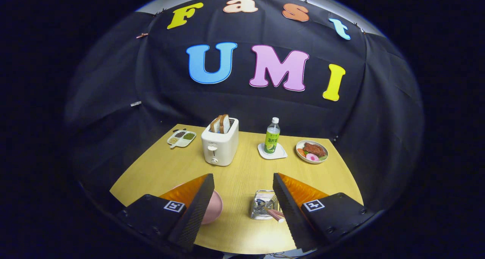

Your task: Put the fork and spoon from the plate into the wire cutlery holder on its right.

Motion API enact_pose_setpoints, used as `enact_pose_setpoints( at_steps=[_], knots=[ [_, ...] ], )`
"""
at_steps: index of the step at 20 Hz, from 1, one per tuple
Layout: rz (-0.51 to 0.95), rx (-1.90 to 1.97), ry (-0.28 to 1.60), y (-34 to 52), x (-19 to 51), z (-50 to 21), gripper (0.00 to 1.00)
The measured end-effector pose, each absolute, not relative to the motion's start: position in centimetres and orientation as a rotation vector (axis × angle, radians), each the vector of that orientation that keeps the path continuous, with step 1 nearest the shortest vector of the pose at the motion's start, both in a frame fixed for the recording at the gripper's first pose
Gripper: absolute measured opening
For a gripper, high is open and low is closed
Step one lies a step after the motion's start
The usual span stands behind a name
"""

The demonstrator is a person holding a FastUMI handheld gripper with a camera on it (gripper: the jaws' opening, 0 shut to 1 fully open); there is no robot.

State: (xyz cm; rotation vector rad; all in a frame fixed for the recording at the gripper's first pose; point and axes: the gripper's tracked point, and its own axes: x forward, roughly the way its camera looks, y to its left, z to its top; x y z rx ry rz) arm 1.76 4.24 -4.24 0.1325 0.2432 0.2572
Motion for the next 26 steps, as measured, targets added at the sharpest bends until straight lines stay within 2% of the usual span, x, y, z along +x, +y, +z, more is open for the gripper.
enact_pose_setpoints(
  at_steps=[26],
  knots=[
    [0.223,0.146,0.242,3.1,1.0,-4.6,0.97]
  ],
)
